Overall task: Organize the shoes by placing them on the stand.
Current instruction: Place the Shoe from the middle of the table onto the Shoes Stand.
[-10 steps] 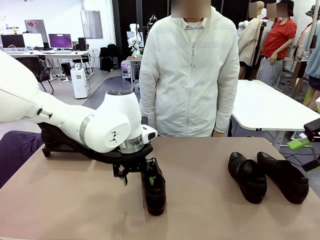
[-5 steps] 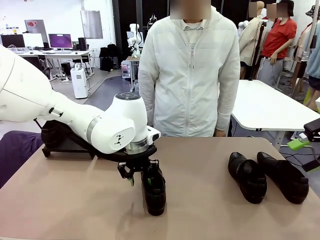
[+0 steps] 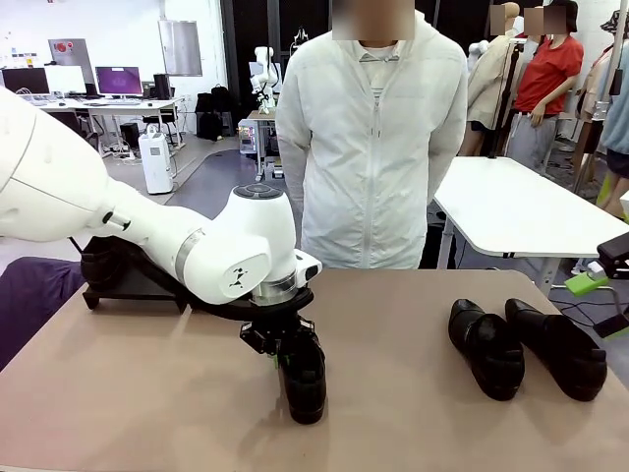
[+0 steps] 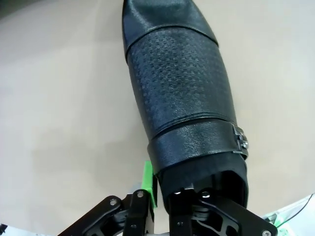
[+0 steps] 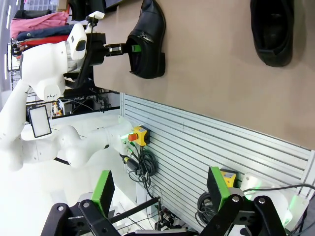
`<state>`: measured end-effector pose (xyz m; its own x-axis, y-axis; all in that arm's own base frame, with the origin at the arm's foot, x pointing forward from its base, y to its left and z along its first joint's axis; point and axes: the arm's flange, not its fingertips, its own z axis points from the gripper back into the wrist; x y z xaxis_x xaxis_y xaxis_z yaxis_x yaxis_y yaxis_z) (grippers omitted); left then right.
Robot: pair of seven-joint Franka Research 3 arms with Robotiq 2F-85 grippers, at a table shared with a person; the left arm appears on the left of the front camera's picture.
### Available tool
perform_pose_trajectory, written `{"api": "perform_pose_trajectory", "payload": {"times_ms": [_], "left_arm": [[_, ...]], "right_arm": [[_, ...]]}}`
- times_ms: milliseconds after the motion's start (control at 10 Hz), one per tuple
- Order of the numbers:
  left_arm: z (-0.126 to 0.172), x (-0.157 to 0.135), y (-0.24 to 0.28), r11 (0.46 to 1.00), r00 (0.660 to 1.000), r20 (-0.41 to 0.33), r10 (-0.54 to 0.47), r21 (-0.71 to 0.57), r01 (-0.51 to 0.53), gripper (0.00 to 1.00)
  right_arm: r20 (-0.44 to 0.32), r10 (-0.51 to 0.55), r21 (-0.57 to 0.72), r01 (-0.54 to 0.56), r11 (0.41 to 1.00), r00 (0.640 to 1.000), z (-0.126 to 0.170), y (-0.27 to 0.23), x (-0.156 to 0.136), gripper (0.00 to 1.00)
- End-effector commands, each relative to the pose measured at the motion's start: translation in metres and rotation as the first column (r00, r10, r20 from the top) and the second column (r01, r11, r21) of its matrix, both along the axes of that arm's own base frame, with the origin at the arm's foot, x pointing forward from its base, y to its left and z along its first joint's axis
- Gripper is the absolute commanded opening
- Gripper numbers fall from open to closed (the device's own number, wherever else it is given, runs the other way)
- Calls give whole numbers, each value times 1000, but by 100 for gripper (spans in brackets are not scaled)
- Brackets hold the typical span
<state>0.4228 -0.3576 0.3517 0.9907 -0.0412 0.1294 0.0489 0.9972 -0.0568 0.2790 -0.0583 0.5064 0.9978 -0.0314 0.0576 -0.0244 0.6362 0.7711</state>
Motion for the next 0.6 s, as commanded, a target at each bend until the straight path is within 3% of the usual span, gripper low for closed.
{"api": "perform_pose_trajectory", "payload": {"times_ms": [0,100,200,300,400,500], "left_arm": [[16,0,-5,995,996,37,-87,-40,88,0],[33,-2,-5,976,982,34,-184,-112,187,0],[58,-7,0,900,920,9,-391,-204,385,0],[84,-11,9,825,862,41,-505,-268,497,0],[111,-15,27,807,848,105,-519,-268,527,0],[136,-14,52,839,866,200,-458,-226,495,0]], "right_arm": [[4,-6,21,6,1000,1000,3,0,1,100],[4,-6,21,6,1000,1000,3,0,1,100],[4,-6,21,6,1000,1000,3,0,1,100],[4,-6,21,6,1000,1000,3,0,1,100],[4,-6,21,6,1000,1000,3,0,1,100],[4,-6,21,6,1000,1000,3,0,1,100]]}}
